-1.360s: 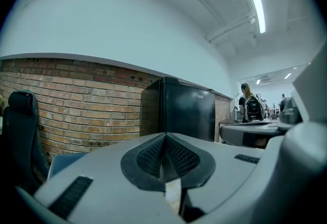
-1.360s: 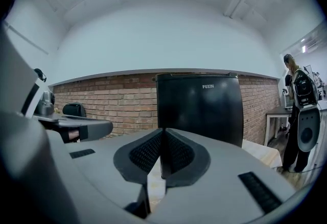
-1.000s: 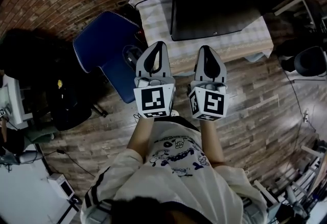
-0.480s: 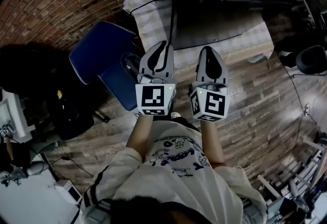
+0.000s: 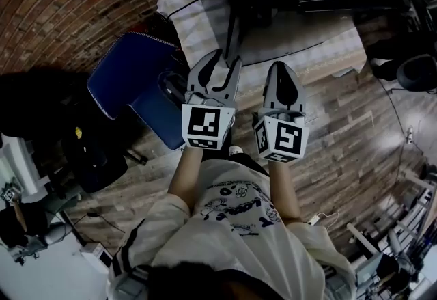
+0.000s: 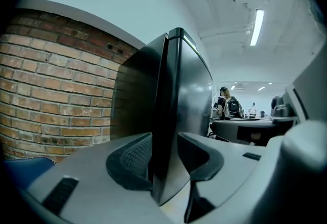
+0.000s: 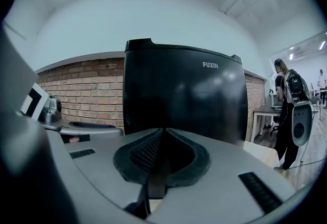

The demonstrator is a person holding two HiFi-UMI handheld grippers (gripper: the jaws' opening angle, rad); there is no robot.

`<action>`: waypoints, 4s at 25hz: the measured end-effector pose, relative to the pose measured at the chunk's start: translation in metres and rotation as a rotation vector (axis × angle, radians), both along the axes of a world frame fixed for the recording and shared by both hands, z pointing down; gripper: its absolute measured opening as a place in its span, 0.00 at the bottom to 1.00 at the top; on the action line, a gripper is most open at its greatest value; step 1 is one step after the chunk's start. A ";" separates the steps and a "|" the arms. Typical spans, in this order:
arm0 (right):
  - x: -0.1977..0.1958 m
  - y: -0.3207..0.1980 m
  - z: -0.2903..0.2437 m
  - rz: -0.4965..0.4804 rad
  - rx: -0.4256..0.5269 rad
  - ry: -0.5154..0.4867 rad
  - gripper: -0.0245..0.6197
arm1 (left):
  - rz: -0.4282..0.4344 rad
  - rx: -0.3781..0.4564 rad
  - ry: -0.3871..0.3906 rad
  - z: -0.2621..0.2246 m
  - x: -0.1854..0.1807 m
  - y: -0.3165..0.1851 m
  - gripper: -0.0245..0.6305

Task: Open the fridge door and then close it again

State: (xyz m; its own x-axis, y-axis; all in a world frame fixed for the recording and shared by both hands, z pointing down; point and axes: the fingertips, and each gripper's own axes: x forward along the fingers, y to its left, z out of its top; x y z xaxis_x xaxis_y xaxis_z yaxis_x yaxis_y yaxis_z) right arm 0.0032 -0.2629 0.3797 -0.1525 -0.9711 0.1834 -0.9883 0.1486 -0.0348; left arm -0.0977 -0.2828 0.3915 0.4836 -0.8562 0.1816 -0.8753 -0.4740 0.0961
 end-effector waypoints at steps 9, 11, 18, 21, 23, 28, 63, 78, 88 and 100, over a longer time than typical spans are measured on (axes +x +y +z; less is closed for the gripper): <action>0.003 -0.010 0.010 0.022 -0.026 0.004 0.09 | 0.085 -0.004 -0.004 0.006 0.014 -0.013 0.29; 0.004 -0.011 0.011 0.026 -0.029 0.005 0.09 | 0.096 -0.001 -0.005 0.005 0.016 -0.015 0.30; 0.005 -0.017 0.015 0.034 -0.040 0.009 0.09 | 0.158 0.023 -0.014 0.004 0.020 -0.018 0.33; 0.006 -0.017 0.016 0.037 -0.042 0.011 0.09 | 0.192 0.039 -0.037 0.002 0.025 -0.017 0.34; 0.006 -0.017 0.017 0.041 -0.043 0.009 0.09 | 0.199 0.044 -0.050 0.003 0.026 -0.017 0.34; 0.008 -0.019 0.019 0.048 -0.045 0.008 0.09 | 0.201 0.052 -0.060 0.004 0.028 -0.021 0.34; 0.029 -0.002 0.017 0.012 -0.034 -0.017 0.09 | 0.147 0.023 -0.013 0.004 0.028 -0.019 0.32; 0.062 0.047 0.016 0.026 -0.035 -0.025 0.09 | 0.118 0.052 -0.019 0.003 0.062 0.055 0.30; 0.090 0.093 0.008 0.032 -0.019 -0.017 0.09 | 0.100 0.041 -0.039 0.003 0.094 0.102 0.27; 0.129 0.133 0.004 0.038 -0.006 -0.019 0.09 | 0.080 0.030 -0.065 0.002 0.133 0.144 0.26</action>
State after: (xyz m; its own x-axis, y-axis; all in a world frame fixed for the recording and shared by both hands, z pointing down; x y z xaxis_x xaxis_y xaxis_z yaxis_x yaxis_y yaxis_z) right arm 0.1321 -0.1294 0.3840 -0.1188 -0.9753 0.1864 -0.9924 0.1106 -0.0542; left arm 0.0350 -0.1386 0.3935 0.5383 -0.8211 0.1898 -0.8386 -0.5441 0.0247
